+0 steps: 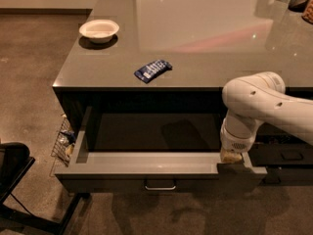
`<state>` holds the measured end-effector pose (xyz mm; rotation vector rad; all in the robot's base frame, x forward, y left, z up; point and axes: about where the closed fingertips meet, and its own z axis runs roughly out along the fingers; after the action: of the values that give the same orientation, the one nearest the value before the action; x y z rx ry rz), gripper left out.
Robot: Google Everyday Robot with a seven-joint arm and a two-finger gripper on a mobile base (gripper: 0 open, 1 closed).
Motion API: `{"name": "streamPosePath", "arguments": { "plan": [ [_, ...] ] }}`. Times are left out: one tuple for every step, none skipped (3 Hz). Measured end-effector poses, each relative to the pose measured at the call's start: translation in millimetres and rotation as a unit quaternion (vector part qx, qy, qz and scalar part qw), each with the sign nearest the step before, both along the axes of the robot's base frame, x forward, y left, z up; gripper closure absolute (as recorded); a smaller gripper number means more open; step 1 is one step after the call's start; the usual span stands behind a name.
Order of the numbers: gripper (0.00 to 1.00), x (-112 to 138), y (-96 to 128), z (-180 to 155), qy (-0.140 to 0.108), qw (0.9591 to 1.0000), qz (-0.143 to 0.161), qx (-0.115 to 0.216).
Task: Open top drawer
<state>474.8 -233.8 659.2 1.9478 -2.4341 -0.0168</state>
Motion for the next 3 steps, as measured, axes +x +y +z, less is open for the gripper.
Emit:
{"name": "streamPosePath", "arguments": {
  "plan": [
    [1.0, -30.3, -2.7, -6.2, 0.031, 0.9994, -0.016, 0.002],
    [1.0, -59.2, 1.1, -0.1, 0.068, 0.9975, -0.021, 0.003],
    [0.86, -63.8, 0.7, 1.3, 0.074, 0.997, -0.021, 0.002]
  ]
}}
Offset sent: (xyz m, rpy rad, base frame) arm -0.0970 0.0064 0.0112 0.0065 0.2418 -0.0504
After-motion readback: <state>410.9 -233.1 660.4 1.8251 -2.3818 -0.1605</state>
